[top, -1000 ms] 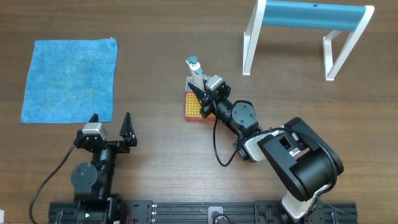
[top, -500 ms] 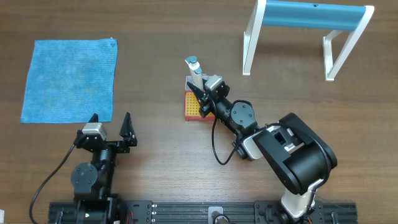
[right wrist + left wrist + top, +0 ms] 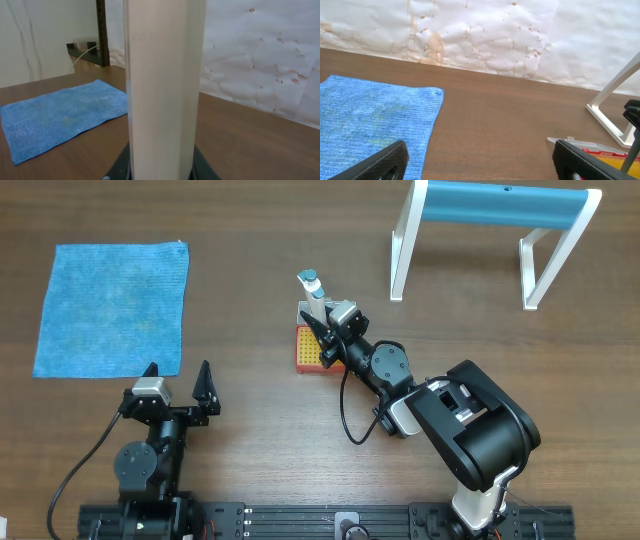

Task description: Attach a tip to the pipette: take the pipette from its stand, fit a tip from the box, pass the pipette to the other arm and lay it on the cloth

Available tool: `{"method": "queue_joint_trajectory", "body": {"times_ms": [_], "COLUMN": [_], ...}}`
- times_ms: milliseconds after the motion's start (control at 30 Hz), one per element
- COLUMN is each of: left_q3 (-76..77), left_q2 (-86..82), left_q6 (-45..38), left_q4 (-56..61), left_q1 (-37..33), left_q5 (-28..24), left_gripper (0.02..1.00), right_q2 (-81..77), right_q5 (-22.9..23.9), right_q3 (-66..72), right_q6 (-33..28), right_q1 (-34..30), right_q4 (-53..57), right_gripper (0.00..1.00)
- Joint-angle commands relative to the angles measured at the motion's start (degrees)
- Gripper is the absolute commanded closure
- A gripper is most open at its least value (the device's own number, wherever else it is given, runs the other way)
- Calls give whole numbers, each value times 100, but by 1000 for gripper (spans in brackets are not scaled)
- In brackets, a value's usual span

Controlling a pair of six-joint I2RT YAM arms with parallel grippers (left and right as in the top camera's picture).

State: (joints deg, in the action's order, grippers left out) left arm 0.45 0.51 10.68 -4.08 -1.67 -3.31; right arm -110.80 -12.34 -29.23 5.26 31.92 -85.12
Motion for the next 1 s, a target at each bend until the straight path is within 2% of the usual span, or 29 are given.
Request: {"method": "queue_joint_trajectory", "body": {"times_ms": [33, 467, 1000], "left_q3": [-13, -13, -13], "left_q2": [-31, -31, -31], "left_q6": [-68, -68, -68], "left_q4": [-24, -22, -22], "left_q1": [20, 20, 20], "left_q5": [-103, -103, -103], "left_gripper": [84, 88, 86], "right_q2": [-321, -444, 909], "right_q5": [-33, -35, -37], "right_q3": [245, 199, -520], "right_q6": [22, 24, 26], "right_q1": [-22, -22, -33], "right_q4": [278, 125, 173], "right_gripper": [921, 921, 921]}}
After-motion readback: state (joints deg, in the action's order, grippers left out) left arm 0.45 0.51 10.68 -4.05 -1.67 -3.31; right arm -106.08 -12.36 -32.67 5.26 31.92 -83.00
